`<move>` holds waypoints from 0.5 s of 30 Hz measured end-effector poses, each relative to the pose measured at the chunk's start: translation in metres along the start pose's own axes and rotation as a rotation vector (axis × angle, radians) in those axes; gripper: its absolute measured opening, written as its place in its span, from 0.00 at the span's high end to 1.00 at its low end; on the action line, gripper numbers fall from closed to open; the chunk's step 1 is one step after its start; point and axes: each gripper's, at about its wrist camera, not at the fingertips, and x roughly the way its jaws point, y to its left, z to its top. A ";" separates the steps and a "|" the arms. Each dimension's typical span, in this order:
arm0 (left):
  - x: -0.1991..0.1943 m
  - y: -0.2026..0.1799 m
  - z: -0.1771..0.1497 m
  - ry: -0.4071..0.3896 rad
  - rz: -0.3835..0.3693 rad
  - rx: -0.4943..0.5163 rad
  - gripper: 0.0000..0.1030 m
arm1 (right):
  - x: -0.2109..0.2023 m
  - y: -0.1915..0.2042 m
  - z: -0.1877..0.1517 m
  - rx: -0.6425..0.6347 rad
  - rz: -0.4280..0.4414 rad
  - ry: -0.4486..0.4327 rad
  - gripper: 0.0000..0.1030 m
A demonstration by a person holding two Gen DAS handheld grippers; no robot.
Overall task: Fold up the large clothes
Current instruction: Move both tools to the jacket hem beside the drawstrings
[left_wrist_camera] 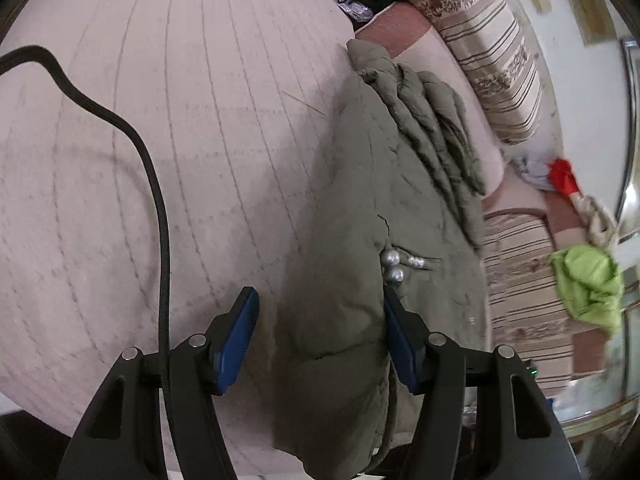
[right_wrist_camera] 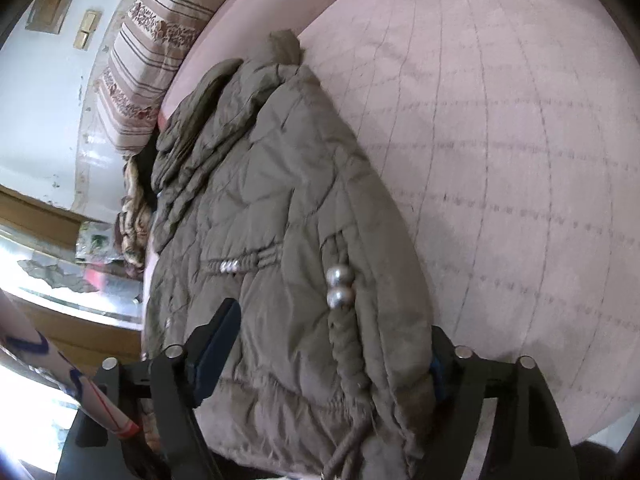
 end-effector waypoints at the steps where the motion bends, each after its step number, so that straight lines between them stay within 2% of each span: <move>1: 0.001 0.000 -0.001 -0.003 -0.002 -0.001 0.42 | 0.000 -0.001 -0.002 0.001 0.010 0.008 0.25; 4: 0.003 -0.004 0.002 0.002 0.000 0.010 0.43 | 0.002 -0.004 -0.012 -0.003 0.035 0.046 0.27; 7: 0.007 -0.005 0.014 0.006 -0.003 0.018 0.43 | 0.002 -0.002 -0.022 -0.038 0.023 0.053 0.27; 11: 0.008 0.003 0.026 0.006 -0.082 -0.032 0.43 | 0.001 0.003 -0.030 -0.052 0.019 0.055 0.27; 15: 0.002 0.004 0.024 -0.004 -0.135 -0.046 0.43 | -0.001 -0.003 -0.032 -0.016 0.050 0.040 0.26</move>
